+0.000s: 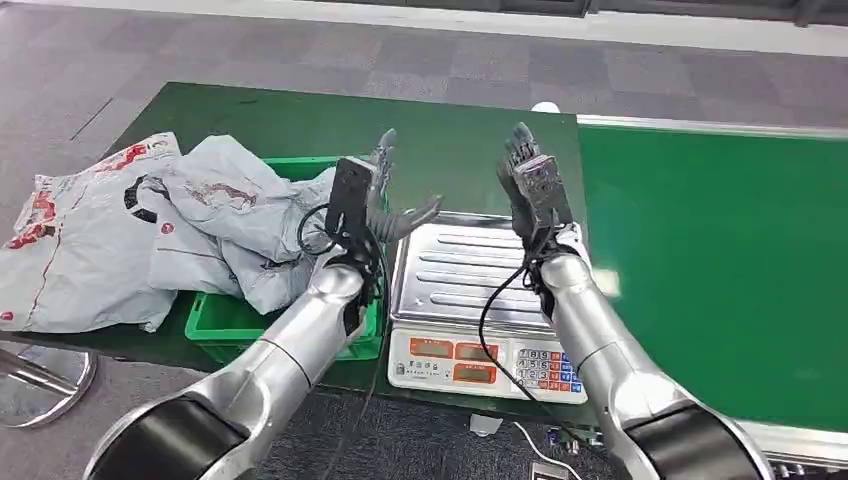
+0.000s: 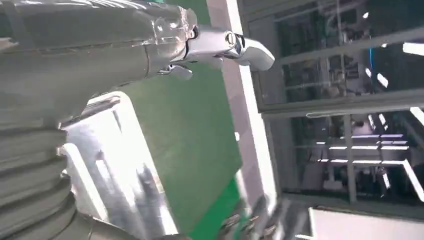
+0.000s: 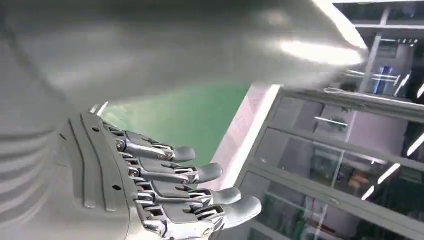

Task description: Moved the parcel from conveyor to table for the left to box.

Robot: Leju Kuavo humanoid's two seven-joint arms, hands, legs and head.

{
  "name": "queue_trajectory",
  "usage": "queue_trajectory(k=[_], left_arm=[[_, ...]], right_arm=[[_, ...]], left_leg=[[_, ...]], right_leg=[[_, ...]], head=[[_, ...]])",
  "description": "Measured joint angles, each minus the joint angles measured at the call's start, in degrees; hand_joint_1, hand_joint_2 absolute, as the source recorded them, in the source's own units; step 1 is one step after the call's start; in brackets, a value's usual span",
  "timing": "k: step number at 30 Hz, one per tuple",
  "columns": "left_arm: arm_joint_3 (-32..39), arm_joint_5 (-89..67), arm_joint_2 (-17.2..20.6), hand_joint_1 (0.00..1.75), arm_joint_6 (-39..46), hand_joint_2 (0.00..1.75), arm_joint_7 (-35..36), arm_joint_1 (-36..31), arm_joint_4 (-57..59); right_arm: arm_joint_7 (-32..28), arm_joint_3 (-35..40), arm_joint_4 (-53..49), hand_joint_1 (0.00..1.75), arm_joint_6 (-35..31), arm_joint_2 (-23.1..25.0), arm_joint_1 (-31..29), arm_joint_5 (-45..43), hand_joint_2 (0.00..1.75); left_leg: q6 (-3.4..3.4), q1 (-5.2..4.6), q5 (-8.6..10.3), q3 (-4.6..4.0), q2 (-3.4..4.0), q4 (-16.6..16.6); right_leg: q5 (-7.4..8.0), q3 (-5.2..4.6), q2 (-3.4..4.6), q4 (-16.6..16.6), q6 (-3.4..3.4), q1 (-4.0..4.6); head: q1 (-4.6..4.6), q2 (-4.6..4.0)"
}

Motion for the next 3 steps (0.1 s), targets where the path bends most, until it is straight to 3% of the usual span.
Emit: queue_trajectory(k=[3], left_arm=[[-0.29,-0.33,0.15,0.0,-2.96,1.75,0.59,0.63,0.53]], right_arm=[[-0.04,0.26,2.21,0.0,-0.26,0.35,-1.22,-0.44,1.75]], left_leg=[[0.0,0.0,0.0,-0.03,-0.01,0.0]], right_leg=[[0.0,0.0,-0.04,0.0,0.0,0.0]], head=[[-0.02,0.0]])
